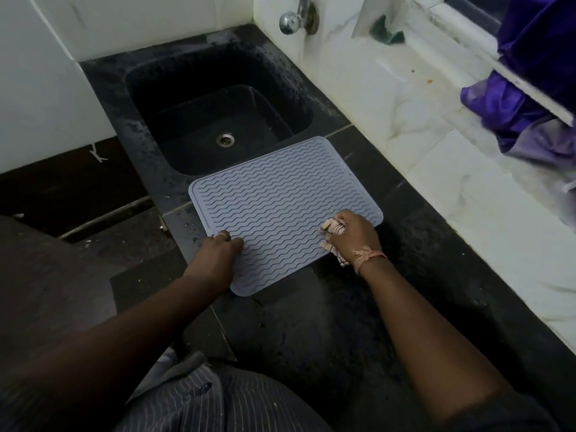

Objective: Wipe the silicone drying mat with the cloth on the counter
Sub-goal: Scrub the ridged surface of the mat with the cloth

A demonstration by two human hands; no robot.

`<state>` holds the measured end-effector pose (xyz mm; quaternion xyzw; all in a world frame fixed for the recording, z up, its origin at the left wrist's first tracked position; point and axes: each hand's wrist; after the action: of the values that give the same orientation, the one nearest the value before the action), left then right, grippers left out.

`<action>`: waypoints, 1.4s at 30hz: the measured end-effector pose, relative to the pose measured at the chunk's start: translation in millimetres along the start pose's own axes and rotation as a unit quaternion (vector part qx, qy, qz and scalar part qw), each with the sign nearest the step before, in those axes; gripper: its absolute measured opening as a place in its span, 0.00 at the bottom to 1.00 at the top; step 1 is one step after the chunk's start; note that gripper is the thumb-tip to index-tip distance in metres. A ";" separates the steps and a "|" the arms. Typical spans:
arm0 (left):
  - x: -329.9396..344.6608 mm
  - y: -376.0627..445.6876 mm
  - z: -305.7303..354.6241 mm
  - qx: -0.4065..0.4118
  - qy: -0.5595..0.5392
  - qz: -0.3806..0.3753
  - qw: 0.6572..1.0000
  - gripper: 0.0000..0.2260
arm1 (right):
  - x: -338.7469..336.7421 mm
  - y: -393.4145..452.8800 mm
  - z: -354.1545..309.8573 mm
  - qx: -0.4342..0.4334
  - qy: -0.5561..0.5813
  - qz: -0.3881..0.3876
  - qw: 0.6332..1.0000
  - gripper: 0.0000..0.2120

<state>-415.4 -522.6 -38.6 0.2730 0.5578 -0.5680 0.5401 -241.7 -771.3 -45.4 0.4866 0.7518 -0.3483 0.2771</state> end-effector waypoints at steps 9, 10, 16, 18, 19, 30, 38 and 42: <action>-13.2 -15.4 49.7 -0.249 -0.550 -0.042 0.796 0.11 | 60.0 -59.9 -63.3 0.092 0.377 -0.038 0.921 0.16; -15.8 -17.1 56.5 -0.274 -0.653 -0.080 0.701 0.10 | 66.0 -66.2 -65.9 0.102 0.412 -0.046 0.904 0.17; -21.3 -18.3 69.9 -0.286 -0.680 -0.056 0.673 0.08 | 59.6 -85.1 -66.0 -0.046 0.137 -0.140 0.980 0.25; -22.8 -15.7 68.5 -0.274 -0.666 -0.080 0.689 0.11 | 54.1 -88.0 -67.8 -0.058 0.086 -0.155 0.982 0.31; -24.1 -13.9 65.2 -0.258 -0.659 -0.101 0.699 0.12 | 51.9 -89.0 -69.2 -0.067 0.074 -0.151 0.984 0.32; 7.6 -28.3 22.7 -0.105 -0.210 0.016 0.972 0.07 | 91.9 -101.1 -80.2 -0.100 0.023 -0.117 0.988 0.03; 9.9 -27.8 16.3 -0.017 -0.105 0.003 0.994 0.04 | 78.8 -88.4 -55.7 -0.159 -0.046 -0.131 0.978 0.03; 7.4 -26.9 13.0 -0.006 -0.103 -0.022 0.994 0.05 | 38.1 -48.6 -25.9 -0.079 -0.025 -0.098 0.992 0.03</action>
<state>-438.3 -542.5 -33.2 0.1976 0.5080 -0.6017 0.5839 -302.8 -744.0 -46.2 0.3782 0.8141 -0.3252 0.2975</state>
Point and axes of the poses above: each hand's wrist, its own y-axis towards the middle knuckle, its own x-axis out of the palm, z = x × y, and after that the axes turned 2 degrees about y, right-handed
